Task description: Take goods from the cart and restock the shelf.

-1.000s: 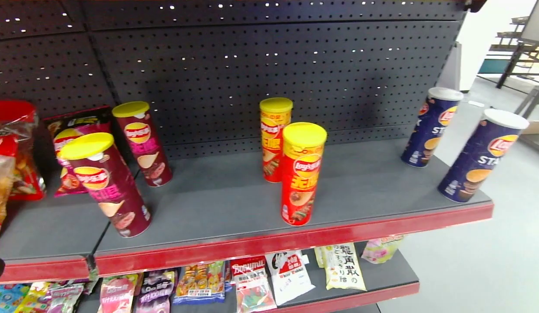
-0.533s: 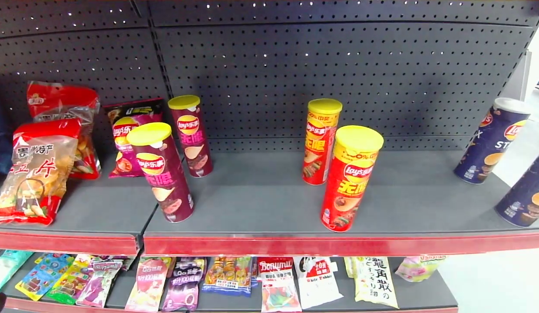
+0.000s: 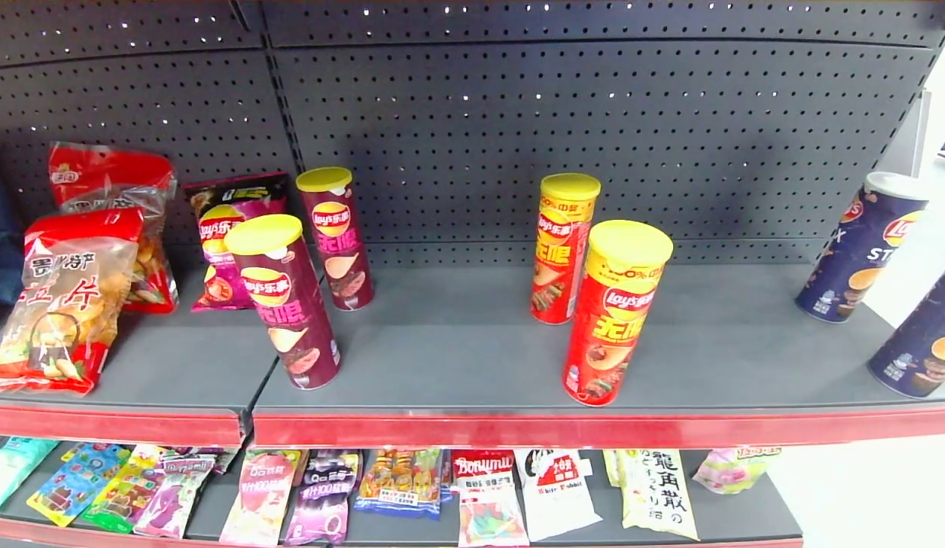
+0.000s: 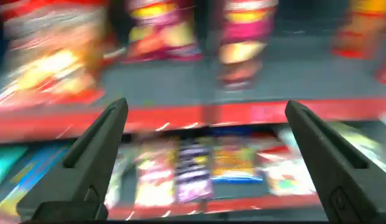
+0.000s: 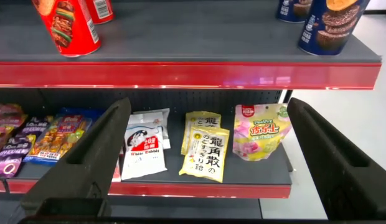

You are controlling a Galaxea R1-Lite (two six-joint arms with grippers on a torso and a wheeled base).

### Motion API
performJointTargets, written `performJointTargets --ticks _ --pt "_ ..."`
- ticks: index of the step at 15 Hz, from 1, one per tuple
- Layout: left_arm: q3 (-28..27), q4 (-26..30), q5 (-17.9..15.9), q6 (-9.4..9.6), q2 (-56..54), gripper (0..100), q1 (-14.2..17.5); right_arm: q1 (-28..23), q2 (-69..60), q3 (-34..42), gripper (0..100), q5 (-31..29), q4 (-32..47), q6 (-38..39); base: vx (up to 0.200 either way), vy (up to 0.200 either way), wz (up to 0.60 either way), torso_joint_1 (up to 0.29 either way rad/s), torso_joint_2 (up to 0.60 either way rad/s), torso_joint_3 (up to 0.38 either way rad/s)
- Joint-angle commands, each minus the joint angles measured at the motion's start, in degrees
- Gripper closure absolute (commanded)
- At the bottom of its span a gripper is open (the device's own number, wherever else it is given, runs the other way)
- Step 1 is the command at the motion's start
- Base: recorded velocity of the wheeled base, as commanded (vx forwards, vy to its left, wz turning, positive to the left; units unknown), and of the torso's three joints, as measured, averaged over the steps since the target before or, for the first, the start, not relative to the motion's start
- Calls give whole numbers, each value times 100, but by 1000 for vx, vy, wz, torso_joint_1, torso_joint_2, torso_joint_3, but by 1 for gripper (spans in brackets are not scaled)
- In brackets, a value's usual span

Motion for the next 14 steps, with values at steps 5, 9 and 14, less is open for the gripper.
performJointTargets --ticks 5,9,14 --pt "565 452 43 -85 -316 0 1845 -1 7 1 0 19 0 0 0 0 0 0 0 0" --pt "1602 -998 -1240 -348 -404 0 1863 -1 7 1 0 19 0 0 0 0 0 0 0 0" --pt "1628 -805 -1355 223 -404 0 1758 -1 7 1 0 19 0 0 0 0 0 0 0 0"
